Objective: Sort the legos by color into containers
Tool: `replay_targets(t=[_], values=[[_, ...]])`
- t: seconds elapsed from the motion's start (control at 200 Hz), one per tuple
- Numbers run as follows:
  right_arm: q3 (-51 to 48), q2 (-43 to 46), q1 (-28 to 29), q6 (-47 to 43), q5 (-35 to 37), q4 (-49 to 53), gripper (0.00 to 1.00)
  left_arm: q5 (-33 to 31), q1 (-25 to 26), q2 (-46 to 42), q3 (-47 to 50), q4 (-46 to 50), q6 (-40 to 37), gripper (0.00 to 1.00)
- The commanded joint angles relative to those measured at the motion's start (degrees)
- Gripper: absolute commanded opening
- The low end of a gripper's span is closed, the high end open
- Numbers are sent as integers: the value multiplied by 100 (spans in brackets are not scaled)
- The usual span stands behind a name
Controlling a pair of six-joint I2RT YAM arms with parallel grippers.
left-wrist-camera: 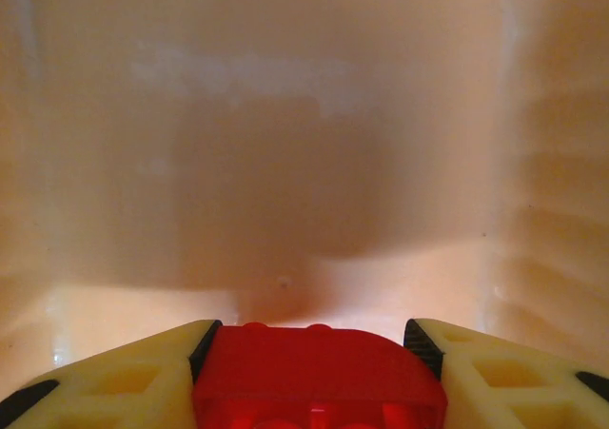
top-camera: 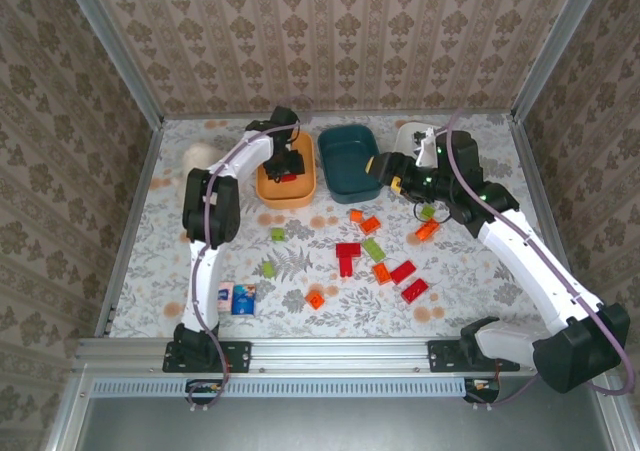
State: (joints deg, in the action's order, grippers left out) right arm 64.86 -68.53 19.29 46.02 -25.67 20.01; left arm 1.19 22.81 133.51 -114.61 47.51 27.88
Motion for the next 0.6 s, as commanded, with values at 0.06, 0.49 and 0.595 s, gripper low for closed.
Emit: replay_targets(t=[0.06,0.49,0.595], values=[[280,-59,32,-287,322,565,79,160,-45,-152,-221,153,82,65],[801,-419,160,-966,1408,2018,77,118,-84,-1717,-201,30,297,71],[905,-550,236,-890,1866,2403,72,110,-54,-2549,426,-436,429,72]])
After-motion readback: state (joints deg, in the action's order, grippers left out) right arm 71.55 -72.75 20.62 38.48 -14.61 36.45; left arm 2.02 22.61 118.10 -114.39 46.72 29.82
